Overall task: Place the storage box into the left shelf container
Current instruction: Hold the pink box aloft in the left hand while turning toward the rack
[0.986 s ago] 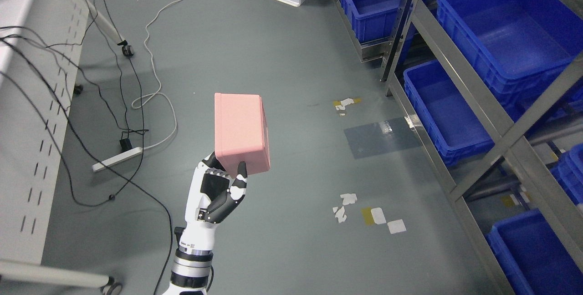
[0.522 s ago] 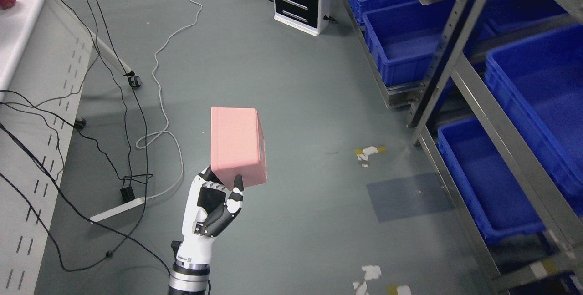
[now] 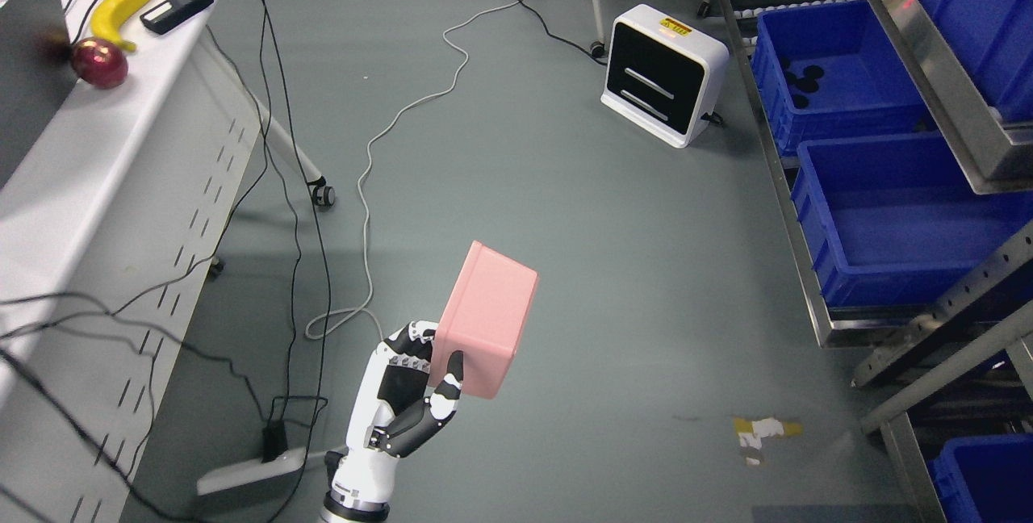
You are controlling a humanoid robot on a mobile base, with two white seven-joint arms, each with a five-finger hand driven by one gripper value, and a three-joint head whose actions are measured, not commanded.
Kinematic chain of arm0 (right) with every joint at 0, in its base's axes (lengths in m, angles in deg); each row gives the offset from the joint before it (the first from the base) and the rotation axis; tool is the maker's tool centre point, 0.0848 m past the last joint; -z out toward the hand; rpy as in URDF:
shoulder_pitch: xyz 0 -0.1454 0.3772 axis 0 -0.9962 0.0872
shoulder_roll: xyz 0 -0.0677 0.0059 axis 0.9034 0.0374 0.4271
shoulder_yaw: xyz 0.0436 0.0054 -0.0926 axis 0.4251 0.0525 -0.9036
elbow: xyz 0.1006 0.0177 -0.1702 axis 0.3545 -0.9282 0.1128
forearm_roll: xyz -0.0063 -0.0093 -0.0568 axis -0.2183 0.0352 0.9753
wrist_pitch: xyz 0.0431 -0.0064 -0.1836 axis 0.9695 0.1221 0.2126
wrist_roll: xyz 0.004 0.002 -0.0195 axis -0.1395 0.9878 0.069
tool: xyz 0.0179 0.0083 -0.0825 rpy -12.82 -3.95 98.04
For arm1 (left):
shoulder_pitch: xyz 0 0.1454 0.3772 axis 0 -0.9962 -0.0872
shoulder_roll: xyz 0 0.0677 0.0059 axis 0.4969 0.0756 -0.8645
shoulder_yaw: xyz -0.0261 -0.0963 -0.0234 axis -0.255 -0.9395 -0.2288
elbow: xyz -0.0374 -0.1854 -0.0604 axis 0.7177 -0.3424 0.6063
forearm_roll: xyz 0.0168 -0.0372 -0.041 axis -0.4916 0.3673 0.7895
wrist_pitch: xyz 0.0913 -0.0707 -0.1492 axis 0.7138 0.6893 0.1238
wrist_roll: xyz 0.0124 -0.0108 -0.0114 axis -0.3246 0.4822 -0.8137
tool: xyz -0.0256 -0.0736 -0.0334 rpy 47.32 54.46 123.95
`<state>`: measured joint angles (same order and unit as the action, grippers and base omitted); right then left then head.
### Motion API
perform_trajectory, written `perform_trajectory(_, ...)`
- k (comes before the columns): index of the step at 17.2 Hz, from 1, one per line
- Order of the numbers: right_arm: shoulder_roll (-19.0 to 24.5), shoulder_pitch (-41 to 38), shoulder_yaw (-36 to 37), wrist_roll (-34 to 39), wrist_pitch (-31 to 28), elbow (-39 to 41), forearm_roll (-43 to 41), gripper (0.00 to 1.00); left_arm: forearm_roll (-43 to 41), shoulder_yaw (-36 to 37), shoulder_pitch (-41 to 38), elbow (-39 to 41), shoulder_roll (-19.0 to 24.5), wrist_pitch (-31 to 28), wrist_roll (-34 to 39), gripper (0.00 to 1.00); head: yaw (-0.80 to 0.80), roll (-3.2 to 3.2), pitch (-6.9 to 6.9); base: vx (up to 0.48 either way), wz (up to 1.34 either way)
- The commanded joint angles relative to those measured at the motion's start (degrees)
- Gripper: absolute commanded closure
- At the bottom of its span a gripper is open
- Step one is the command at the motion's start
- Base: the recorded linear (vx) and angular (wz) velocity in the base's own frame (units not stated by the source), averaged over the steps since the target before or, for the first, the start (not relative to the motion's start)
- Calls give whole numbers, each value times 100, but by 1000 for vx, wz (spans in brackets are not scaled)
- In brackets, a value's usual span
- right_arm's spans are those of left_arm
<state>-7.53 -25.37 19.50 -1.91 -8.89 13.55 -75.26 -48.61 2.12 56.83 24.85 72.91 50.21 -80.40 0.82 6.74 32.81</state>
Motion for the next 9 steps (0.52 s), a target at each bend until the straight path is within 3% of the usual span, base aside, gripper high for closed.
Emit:
perform_trajectory(1,-100,-55,26,-4,4,99,9,0,-25,632,-163,-2,100,-6,-119,92,0,0,0,519,-323)
perform_trajectory(4,-100,-55,26,-4,4,99,9,0,-69,897,-277,-10,100,-41,-207,92,0,0,0,424,-642)
perform_trajectory(9,-100,-55,26,-4,4,99,9,0,-210,1143,-673,-19,219,29,-557,92,0,0,0,257,-1207)
